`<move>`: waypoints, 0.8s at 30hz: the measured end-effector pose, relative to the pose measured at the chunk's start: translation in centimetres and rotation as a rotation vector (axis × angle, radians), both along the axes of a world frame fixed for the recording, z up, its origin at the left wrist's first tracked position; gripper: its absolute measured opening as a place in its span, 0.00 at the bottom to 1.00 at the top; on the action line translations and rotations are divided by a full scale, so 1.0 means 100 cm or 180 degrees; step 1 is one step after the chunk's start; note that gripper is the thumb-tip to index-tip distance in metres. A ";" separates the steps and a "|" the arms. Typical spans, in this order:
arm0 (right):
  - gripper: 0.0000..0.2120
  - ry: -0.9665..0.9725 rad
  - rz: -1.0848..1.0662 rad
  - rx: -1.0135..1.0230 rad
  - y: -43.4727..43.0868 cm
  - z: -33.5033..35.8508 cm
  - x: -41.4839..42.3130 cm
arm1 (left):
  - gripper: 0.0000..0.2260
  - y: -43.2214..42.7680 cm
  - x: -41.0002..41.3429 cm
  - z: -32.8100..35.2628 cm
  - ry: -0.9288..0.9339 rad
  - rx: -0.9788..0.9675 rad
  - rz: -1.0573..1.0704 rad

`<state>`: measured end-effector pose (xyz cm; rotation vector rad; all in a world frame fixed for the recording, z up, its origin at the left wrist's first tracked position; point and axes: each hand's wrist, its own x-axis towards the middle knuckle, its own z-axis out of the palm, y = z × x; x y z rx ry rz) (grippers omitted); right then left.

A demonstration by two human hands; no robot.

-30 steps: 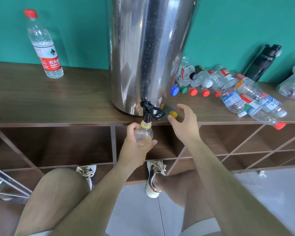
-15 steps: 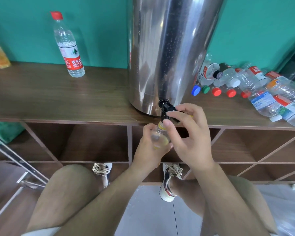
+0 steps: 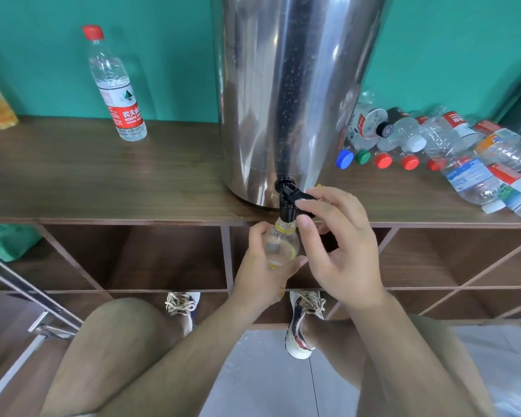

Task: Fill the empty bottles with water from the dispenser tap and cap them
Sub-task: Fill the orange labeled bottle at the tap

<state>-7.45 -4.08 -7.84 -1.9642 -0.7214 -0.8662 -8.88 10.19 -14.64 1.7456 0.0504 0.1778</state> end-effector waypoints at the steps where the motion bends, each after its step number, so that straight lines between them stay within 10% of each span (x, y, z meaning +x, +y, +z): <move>1: 0.12 0.0017 0.0041 0.0016 -0.002 -0.002 0.000 | 0.33 0.001 0.000 0.000 -0.0008 -0.0001 -0.0017; 24: 0.13 0.0073 0.0159 0.0018 -0.007 -0.002 -0.004 | 0.32 -0.003 0.011 -0.021 0.0088 -0.0019 0.0018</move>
